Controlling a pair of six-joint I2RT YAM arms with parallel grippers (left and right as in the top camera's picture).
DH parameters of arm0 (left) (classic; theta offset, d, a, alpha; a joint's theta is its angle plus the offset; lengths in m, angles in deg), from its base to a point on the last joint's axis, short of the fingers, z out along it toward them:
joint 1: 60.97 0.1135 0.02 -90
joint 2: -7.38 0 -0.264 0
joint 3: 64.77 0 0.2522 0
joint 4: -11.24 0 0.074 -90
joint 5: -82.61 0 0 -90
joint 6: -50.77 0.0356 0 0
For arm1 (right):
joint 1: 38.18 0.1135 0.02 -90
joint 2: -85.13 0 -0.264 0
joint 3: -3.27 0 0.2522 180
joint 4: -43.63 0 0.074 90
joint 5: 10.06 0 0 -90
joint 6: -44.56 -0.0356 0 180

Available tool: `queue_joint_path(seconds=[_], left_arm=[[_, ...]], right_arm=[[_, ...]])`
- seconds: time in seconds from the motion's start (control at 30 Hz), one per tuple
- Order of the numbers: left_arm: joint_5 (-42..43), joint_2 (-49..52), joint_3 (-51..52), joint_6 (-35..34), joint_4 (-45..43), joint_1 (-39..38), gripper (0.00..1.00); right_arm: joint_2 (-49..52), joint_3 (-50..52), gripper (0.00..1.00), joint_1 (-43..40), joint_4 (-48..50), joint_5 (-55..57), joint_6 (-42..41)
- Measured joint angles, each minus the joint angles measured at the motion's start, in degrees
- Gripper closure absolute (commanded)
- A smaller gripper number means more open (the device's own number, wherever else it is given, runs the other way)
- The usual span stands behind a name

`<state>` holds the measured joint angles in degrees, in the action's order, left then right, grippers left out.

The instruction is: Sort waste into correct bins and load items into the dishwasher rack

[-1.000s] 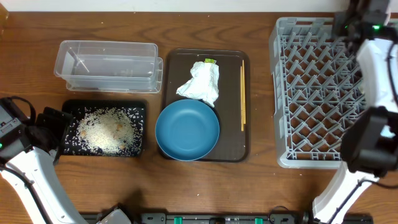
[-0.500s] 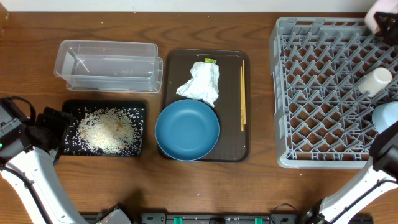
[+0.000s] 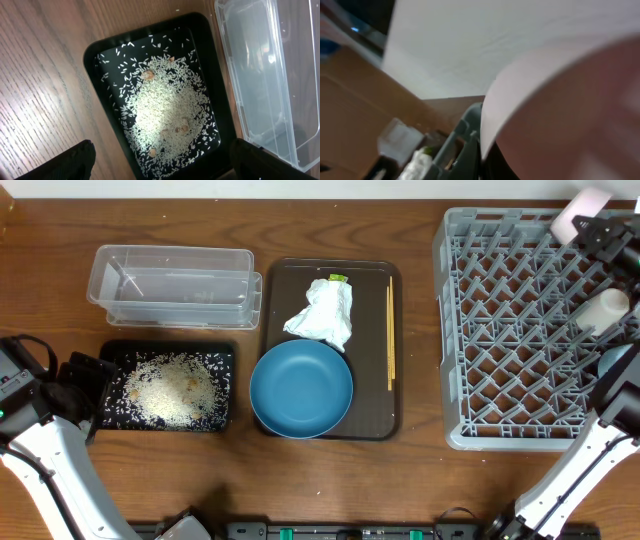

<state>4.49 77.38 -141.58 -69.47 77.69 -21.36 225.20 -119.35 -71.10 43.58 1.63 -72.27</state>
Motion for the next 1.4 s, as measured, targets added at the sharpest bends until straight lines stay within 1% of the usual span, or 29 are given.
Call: queue_joint_path(seconds=[0.3,0.4,0.63,0.77,0.97,1.2,1.4], left_arm=[[0.00,0.00,0.00,0.00,0.00,0.00,0.11],[0.00,0.00,0.00,0.00,0.00,0.00,0.11],[0.00,0.00,0.00,0.00,0.00,0.00,0.11],[0.00,0.00,0.00,0.00,0.00,0.00,0.11],[-0.02,0.00,0.00,0.00,0.00,0.00,0.11],[0.00,0.00,0.00,0.00,0.00,0.00,0.11],[0.00,0.00,0.00,0.00,0.00,0.00,0.11]], right_arm=[[0.37,-0.02,0.99,-0.17,2.23,-0.42,-6.40],[0.83,-0.02,0.99,-0.28,5.60,-0.50,-9.38],[1.20,0.04,0.99,-2.58,17.20,-1.22,-18.40],[1.20,0.04,0.99,-4.42,17.38,-1.20,-21.84],[1.18,0.07,0.99,-5.33,13.66,-1.14,-23.04],[1.18,0.07,0.99,-4.44,13.55,-0.31,-23.69],[1.18,0.07,0.99,-1.79,13.64,1.22,-23.87]])
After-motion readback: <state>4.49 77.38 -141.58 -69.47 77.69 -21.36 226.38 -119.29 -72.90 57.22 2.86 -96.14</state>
